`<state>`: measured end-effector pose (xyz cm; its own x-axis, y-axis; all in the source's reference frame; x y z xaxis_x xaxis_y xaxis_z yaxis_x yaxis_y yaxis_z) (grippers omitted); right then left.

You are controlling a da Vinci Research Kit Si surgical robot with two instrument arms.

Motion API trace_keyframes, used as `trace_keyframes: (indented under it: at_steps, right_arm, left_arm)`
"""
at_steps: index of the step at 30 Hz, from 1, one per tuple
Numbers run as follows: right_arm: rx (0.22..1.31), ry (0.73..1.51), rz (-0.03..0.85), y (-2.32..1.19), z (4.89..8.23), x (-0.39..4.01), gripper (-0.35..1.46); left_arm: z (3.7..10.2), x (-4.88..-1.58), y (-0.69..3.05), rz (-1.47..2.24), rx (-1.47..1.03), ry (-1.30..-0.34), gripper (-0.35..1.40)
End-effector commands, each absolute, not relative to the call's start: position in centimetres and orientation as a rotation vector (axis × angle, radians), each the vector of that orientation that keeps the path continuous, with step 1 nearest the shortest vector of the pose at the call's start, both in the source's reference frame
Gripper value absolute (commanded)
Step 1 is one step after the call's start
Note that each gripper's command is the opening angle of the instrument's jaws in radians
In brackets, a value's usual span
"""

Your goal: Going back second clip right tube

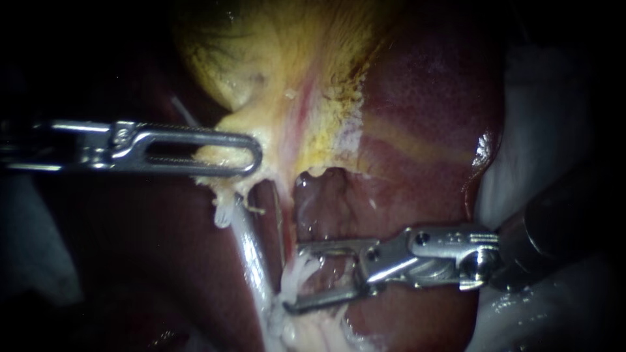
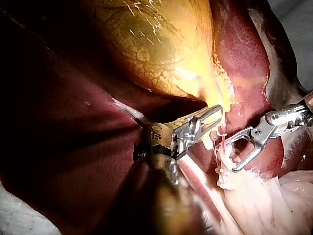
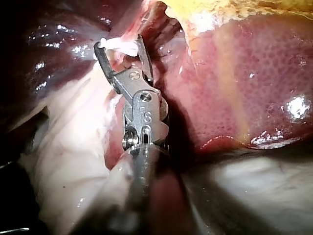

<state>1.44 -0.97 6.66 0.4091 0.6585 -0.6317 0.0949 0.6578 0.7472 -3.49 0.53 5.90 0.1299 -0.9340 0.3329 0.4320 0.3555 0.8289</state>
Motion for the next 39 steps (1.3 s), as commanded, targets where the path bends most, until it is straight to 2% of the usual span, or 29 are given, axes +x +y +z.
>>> trace_keyframes:
  at_steps: [1, 4, 10, 19, 24, 28, 32, 39]
  right_arm:
    - [0.822, 1.114, 0.436, -0.95, 6.67, 1.45, 0.5]
    - [0.862, 1.125, 0.5, -0.91, 6.71, 1.48, 0.5]
    - [0.947, 1.144, 0.565, -0.89, 6.75, 1.54, 0.5]
    - [1.035, 1.193, 0.552, -0.98, 6.8, 1.68, 0.5]
    - [0.996, 1.202, 0.585, -0.89, 6.72, 1.6, 0.5]
    - [0.887, 1.248, 0.549, -0.74, 6.66, 1.44, 0.5]
    - [0.838, 1.264, 0.526, -0.67, 6.66, 1.26, 0.5]
    - [0.687, 1.302, 0.423, -0.6, 6.67, 0.96, 0.5]
  left_arm:
    - [5.9, -3.49, 0.53, -1.096, 0.635, -0.982, -0.35]
    - [5.87, -3.5, 0.53, -1.099, 0.633, -0.982, -0.35]
    - [5.82, -3.52, 0.51, -1.098, 0.639, -0.985, -0.35]
    - [5.79, -3.52, 0.51, -1.098, 0.643, -0.988, -0.35]
    - [5.8, -3.51, 0.52, -1.096, 0.644, -0.988, -0.35]
    - [5.8, -3.5, 0.52, -1.096, 0.644, -0.988, -0.35]
    - [5.81, -3.5, 0.52, -1.095, 0.644, -0.988, -0.35]
    - [5.83, -3.49, 0.53, -1.094, 0.644, -0.988, -0.35]
